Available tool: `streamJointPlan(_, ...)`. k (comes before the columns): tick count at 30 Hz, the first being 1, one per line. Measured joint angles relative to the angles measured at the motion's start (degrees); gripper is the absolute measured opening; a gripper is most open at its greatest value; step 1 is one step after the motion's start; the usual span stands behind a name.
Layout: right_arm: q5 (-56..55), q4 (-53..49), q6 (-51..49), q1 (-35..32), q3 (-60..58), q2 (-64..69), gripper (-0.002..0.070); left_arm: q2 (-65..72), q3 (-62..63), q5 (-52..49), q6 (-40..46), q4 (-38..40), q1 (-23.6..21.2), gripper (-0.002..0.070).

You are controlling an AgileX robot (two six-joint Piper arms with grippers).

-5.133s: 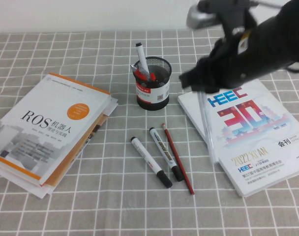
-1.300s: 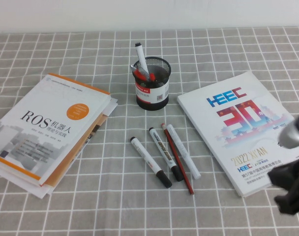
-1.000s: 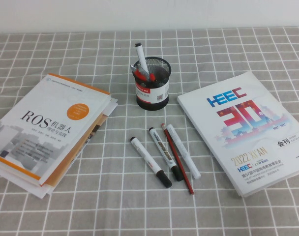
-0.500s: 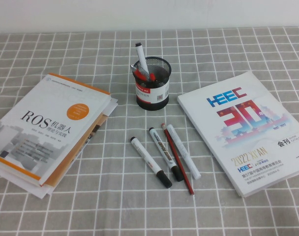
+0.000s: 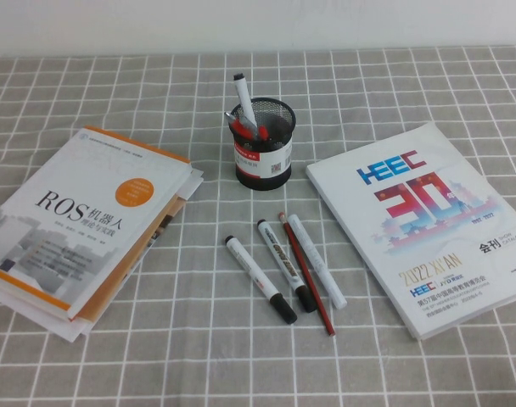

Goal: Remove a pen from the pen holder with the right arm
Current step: 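Take a marker out of the pen holder and lay it on the table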

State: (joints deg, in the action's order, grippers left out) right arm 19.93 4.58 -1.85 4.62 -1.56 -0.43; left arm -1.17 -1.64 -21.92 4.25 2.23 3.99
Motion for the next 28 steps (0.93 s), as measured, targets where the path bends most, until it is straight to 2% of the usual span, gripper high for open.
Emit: streamJointPlan(28, 1.8, 0.4, 0.0, 0.0, 0.0, 0.0, -0.0013, 0.0, 0.0, 0.0, 0.0, 0.0, 0.0, -0.0003)
